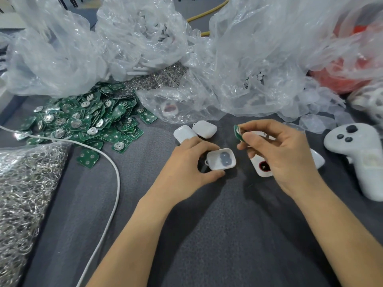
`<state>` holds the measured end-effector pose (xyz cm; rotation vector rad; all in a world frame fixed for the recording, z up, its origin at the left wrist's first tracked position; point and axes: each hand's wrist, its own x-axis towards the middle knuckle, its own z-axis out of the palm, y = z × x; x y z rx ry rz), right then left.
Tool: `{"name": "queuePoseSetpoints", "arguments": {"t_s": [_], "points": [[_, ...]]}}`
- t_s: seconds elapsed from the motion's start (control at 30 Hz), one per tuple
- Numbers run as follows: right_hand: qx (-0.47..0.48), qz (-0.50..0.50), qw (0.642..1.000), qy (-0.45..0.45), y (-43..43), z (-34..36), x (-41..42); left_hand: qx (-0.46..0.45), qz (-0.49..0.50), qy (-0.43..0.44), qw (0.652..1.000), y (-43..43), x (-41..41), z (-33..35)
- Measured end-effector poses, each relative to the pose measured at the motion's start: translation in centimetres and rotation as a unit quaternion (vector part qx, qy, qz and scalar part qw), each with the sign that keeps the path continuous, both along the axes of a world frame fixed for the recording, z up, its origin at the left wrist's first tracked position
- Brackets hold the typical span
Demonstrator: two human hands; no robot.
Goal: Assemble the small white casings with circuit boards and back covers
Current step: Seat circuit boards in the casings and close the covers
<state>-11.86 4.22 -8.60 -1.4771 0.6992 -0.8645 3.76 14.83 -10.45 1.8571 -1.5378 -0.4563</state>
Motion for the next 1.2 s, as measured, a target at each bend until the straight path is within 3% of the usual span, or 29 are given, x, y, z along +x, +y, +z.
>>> {"name": "queuePoseSetpoints", "arguments": {"t_s": [0.13, 0.2, 0.37, 0.63, 0.83, 1.2], "points": [[0.071, 0.004, 0.996, -0.058, -0.2, 0.4, -0.5, -0.024, 0.016, 0.171, 0.985, 0.1, 0.2, 0.2], [0.055, 0.01, 0.997, -0.056, -0.1, 0.6, -0.5, -0.023, -0.001, 0.236, 0.971, 0.1, 0.1, 0.4], [-0.025, 0.03, 0.999, 0.001, 0.6, 1.5, -0.8, -0.028, -0.036, 0.308, 0.95, 0.0, -0.1, 0.7], [-0.115, 0.101, 0.987, 0.058, 0.8, 1.4, -0.8, -0.002, -0.062, 0.337, 0.94, 0.1, 0.0, 1.1], [-0.182, 0.067, 0.974, 0.116, 0.8, 1.0, -0.7, 0.009, -0.062, 0.348, 0.936, 0.2, 0.1, 1.2], [-0.202, 0.083, 0.969, 0.119, 1.1, 0.7, -0.5, 0.02, -0.059, 0.357, 0.932, 0.2, 0.3, 1.2]]}}
